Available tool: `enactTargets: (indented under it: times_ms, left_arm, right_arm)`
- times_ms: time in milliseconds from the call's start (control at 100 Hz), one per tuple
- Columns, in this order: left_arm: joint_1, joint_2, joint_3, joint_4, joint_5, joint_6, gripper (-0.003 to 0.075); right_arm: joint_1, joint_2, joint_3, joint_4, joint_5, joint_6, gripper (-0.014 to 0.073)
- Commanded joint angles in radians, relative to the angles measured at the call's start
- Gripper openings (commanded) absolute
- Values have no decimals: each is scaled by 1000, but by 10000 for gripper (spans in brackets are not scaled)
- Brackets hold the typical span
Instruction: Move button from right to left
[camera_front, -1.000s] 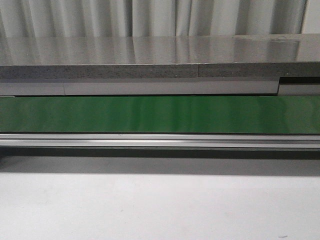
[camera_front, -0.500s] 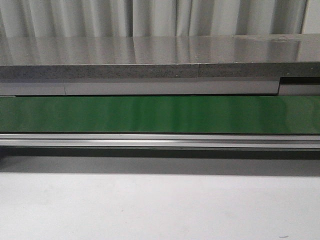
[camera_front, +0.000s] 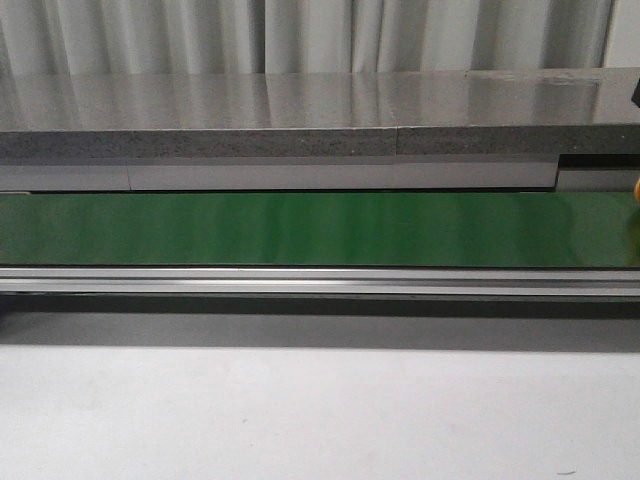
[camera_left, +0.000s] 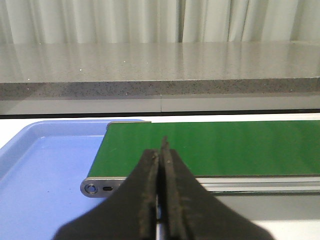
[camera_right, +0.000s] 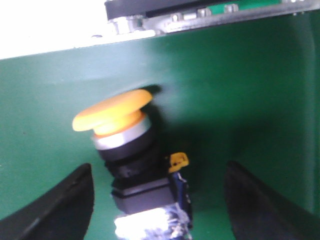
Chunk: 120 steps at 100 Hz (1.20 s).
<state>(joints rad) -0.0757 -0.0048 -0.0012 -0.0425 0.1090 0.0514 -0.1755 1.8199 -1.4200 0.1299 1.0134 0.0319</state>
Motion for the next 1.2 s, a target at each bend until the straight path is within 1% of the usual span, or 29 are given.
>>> enactTargets:
  times_ms: [0, 100, 160, 220, 260, 310, 330, 380, 400, 430, 490, 670, 920, 990, 1190]
  left_arm:
    - [-8, -32, 45, -4, -75, -10, -20]
    - [-8, -32, 45, -4, -75, -10, -20]
    - [-8, -32, 45, -4, -75, -10, -20]
    - [-8, -32, 45, -4, -75, -10, -20]
    - [-8, -32, 45, -4, -75, -10, -20]
    - [-8, -32, 45, -4, -75, -10, -20]
    - [-8, -32, 45, -4, -75, -10, -20]
    - [-8, -32, 45, -4, -75, -10, -20]
    - [-8, -32, 45, -4, -75, -10, -20]
    - [-8, -32, 45, -4, -75, -10, -20]
    - [-8, -32, 45, -4, -75, -10, -20]
    - [-8, -32, 45, -4, -75, -10, -20]
    - [-8, -32, 45, -4, -75, -10, -20]
    - [-8, -32, 45, -4, -75, -10, -20]
    - [-8, -32, 45, -4, -75, -10, -20]
  right_arm:
    - [16, -73, -23, 11, -16, -19, 559]
    - [43, -107, -23, 9, -8, -53, 559]
    - [65, -134, -20, 8, -9, -99, 548]
    - [85, -163, -13, 6, -9, -121, 493]
    - [98, -184, -1, 1, -11, -122, 432]
    - [111, -210, 19, -3, -19, -123, 323]
    - [117, -222, 30, -4, -23, -123, 293]
    - [128, -252, 59, -4, -46, -123, 160]
    - [132, -266, 73, -4, -52, -123, 127]
    - [138, -286, 94, -5, -72, -123, 47]
    - [146, -336, 147, -7, -107, -123, -67]
    - [158, -499, 316, -8, -262, -123, -67]
    - [158, -775, 591, -12, -484, -117, -67]
    - [158, -851, 660, -11, -519, -114, -67]
    - [158, -1050, 812, -12, -564, -114, -67]
